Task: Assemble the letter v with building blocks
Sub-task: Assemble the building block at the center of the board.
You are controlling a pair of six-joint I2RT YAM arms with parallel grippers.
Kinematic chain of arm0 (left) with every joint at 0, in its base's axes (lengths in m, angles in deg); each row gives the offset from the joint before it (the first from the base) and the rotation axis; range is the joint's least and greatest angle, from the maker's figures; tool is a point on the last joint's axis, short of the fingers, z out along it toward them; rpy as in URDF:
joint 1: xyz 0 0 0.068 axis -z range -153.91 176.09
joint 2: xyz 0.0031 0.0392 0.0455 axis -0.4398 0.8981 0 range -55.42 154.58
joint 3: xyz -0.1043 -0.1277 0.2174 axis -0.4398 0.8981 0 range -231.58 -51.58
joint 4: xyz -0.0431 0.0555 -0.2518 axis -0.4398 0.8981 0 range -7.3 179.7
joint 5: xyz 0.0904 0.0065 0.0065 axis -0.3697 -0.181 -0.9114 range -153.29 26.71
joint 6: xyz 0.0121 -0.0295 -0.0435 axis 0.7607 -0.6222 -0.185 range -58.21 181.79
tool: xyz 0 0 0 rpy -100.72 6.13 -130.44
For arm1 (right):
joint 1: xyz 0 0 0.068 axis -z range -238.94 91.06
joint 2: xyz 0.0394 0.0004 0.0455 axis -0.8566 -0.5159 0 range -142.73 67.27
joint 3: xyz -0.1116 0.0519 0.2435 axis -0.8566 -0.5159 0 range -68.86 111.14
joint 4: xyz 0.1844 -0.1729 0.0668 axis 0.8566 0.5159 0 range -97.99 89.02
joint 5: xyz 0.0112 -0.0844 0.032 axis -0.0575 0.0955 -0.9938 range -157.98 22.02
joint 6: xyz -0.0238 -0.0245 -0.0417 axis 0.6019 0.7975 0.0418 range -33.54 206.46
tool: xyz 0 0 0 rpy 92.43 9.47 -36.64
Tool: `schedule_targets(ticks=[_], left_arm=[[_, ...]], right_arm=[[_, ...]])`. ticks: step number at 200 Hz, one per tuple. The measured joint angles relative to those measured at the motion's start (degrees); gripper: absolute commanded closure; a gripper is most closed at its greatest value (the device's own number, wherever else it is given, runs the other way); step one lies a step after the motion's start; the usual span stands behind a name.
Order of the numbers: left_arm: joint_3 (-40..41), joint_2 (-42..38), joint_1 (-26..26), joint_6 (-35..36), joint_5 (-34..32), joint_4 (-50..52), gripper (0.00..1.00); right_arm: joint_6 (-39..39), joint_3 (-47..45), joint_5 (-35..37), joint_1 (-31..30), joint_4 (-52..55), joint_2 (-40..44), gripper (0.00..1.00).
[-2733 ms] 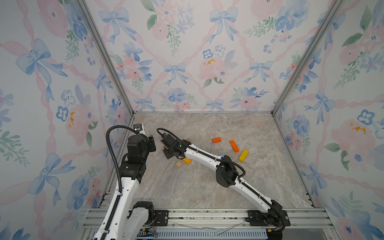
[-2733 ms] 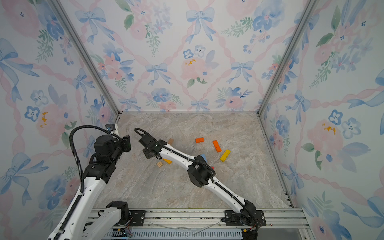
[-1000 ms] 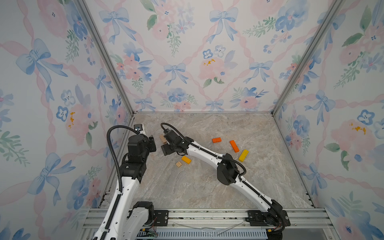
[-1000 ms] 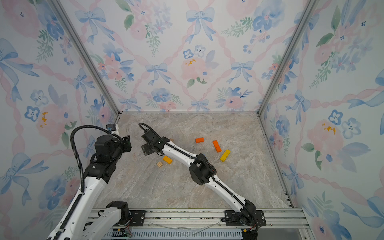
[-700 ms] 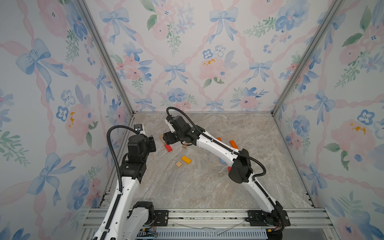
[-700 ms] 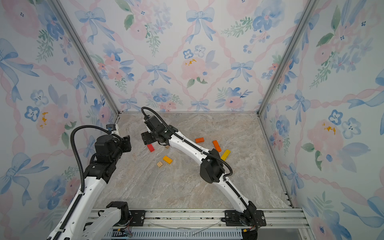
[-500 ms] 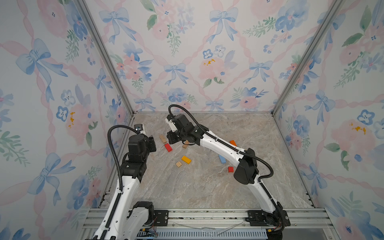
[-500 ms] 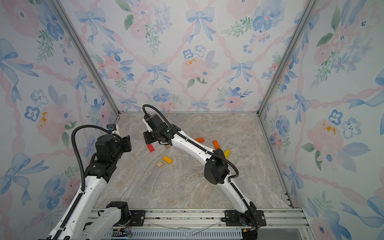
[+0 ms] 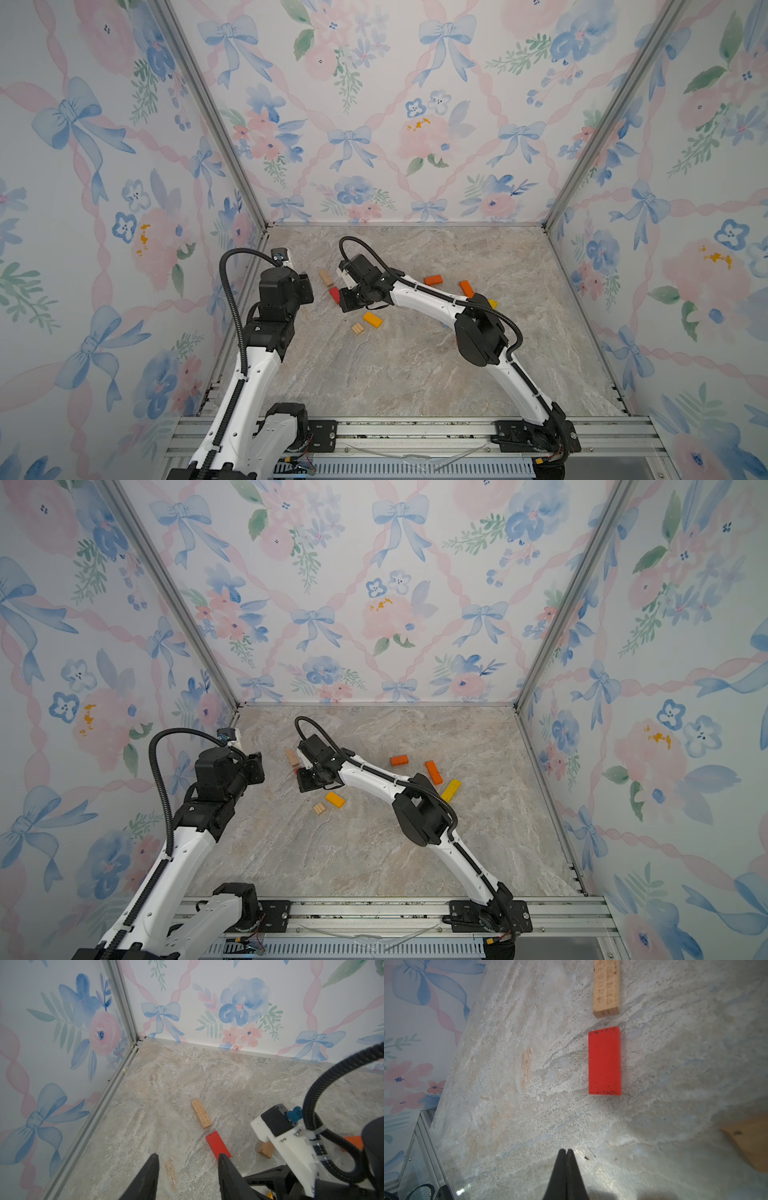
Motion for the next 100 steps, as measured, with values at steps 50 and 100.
schedule_targets(ticks=[50, 100], left_arm=[[-1.0, 4.9, 0.0, -3.7, 1.1, 2.3, 0.55], [-4.9, 14.8, -0.1, -6.4, 6.2, 8.7, 0.55]], right_arm=[[-1.7, -0.4, -1.2, 1.3, -1.9, -1.9, 1.00], [-2.6, -0.4, -1.9, 1.5, -2.3, -3.7, 1.00]])
